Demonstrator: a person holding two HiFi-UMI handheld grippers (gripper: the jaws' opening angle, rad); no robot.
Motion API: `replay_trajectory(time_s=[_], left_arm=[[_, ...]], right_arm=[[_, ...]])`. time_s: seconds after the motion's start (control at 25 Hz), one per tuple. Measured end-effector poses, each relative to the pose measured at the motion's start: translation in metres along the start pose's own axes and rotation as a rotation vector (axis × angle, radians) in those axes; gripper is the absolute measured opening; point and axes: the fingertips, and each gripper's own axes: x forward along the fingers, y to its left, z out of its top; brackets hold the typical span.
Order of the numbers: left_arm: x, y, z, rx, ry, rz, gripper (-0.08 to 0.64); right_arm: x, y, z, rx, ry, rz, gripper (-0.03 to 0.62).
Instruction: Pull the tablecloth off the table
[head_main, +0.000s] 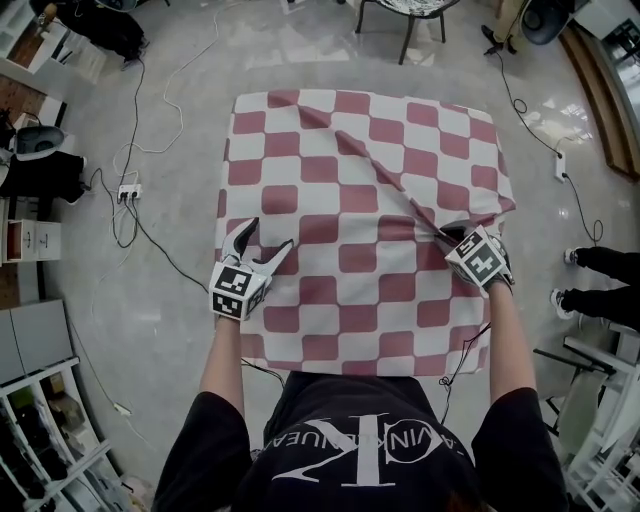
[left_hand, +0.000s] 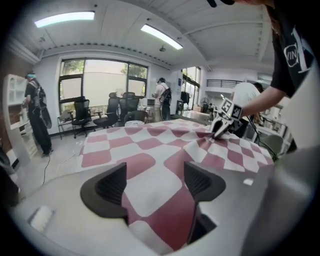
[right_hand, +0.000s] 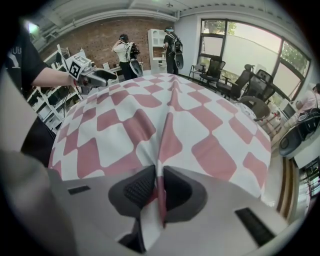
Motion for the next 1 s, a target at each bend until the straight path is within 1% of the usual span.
replay_trajectory(time_s=[0.08, 0.16, 0.28, 0.44, 0.6, 0.76, 0.88, 1.0], left_arm=[[0.013, -0.004, -0.011, 0.117, 0.094, -0.063, 0.427], [0.025, -0.007, -0.02, 0.207, 0.17, -0.122, 0.481], [0.041, -0.007, -0.023, 0.262, 0.23, -0.196, 0.523], [0.057, -0.003, -0.028, 0.293, 0.328, -0.26, 0.558], [0.067, 0.001, -0.037, 0.313, 0.414, -0.288, 0.565], [0.068, 0.002, -0.038, 0.251, 0.449, -0.304, 0.56], [0.067, 0.002, -0.037, 0.253, 0.479, -0.299, 0.548], [0.066, -0.002, -0.038, 0.248, 0.491, -0.294, 0.494]], right_arm=[[0.0, 0.0, 0.0, 0.008, 0.0, 0.0, 0.066], [0.0, 0.0, 0.001, 0.016, 0.0, 0.0, 0.064], [-0.001, 0.0, 0.002, 0.022, 0.006, -0.003, 0.064], [-0.001, 0.0, 0.002, 0.032, 0.005, -0.005, 0.064], [0.0, 0.0, 0.002, 0.036, 0.003, -0.012, 0.064], [0.0, -0.001, 0.002, 0.042, -0.001, -0.018, 0.064], [0.0, -0.002, 0.002, 0.059, -0.017, -0.031, 0.062], [-0.001, -0.002, 0.002, 0.078, -0.023, -0.051, 0.054]])
